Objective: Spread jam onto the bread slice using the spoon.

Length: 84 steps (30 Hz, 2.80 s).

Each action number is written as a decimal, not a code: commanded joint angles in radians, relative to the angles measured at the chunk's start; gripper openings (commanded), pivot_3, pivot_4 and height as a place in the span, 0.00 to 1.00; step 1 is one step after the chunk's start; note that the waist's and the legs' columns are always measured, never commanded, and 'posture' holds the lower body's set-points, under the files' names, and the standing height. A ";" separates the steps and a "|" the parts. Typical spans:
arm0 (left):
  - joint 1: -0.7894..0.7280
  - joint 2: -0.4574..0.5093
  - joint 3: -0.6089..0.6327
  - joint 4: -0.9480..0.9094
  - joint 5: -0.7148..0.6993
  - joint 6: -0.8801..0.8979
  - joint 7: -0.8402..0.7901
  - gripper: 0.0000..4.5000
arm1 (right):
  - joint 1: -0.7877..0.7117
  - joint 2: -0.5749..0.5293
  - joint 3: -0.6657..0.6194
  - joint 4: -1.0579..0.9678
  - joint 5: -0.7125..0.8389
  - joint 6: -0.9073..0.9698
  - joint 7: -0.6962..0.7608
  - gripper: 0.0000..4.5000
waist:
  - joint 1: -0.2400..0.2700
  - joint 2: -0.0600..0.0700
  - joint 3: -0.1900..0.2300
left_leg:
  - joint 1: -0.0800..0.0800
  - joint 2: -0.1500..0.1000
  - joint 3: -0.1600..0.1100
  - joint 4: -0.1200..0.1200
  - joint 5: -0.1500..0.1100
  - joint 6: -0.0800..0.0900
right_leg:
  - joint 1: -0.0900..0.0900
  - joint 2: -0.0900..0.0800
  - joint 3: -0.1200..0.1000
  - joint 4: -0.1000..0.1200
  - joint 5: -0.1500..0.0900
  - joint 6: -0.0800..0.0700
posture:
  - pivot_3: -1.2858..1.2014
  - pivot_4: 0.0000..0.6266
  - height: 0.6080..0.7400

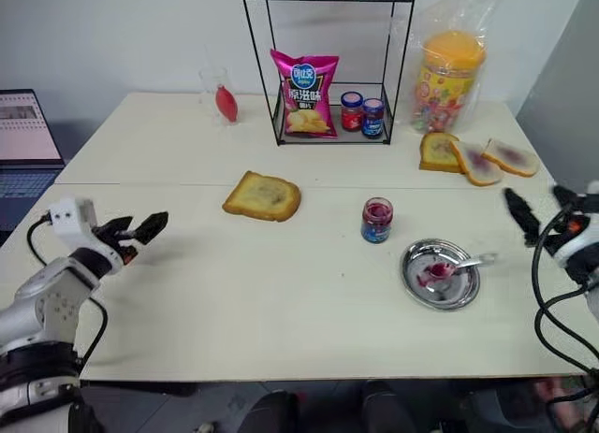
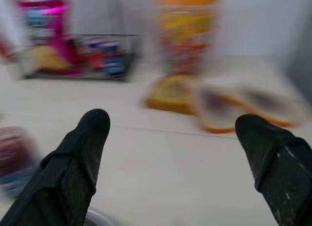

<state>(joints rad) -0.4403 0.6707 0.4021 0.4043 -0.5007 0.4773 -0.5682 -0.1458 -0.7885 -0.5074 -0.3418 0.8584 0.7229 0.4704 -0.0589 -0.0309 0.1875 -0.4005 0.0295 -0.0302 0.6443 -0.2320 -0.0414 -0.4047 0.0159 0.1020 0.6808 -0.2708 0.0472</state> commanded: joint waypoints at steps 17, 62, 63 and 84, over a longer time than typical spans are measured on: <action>-0.501 -0.098 -0.394 0.765 0.452 -0.544 -0.242 1.00 | -0.160 0.130 0.453 -0.226 0.153 0.170 0.050 1.00 | 0.011 -0.003 0.000 | -0.019 -0.002 -0.005 0.001 0.000 0.000 | -0.013 -0.002 -0.006 -0.003 0.003 -0.004 | 0.52 0.24 1.00; -0.045 0.095 -0.548 -0.123 0.423 -0.389 -0.849 0.01 | -0.154 0.176 0.457 -0.222 0.127 0.158 0.075 1.00 | 0.004 -0.002 -0.001 | -0.016 0.000 -0.008 0.002 0.000 0.000 | -0.013 0.000 -0.006 0.001 0.003 -0.005 | 0.52 0.24 1.00; -0.043 0.101 -0.550 -0.128 0.423 -0.386 -0.846 0.01 | -0.155 0.176 0.458 -0.221 0.129 0.160 0.080 1.00 | 0.004 -0.002 -0.001 | -0.016 0.000 -0.008 0.002 0.000 0.000 | -0.012 0.000 -0.006 0.001 0.003 -0.005 | 0.52 0.24 1.00; -0.056 0.126 -0.534 -0.059 0.420 -0.422 -0.813 0.36 | -0.136 0.138 0.445 -0.238 0.165 0.209 0.118 1.00 | 0.005 -0.002 -0.001 | -0.014 0.000 -0.008 0.004 0.001 0.001 | -0.010 0.000 -0.006 0.001 0.001 -0.001 | 0.52 0.24 1.00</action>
<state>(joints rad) -0.4842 0.7684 -0.1433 0.3329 -0.0737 0.0423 -1.3709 -0.2902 -0.6386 -0.0351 -0.5467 1.0056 0.9359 0.5752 -0.0538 -0.0333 0.1869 -0.4143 0.0291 -0.0381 0.6479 -0.2313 -0.0406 -0.4143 0.0157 0.0956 0.6819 -0.2699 0.0459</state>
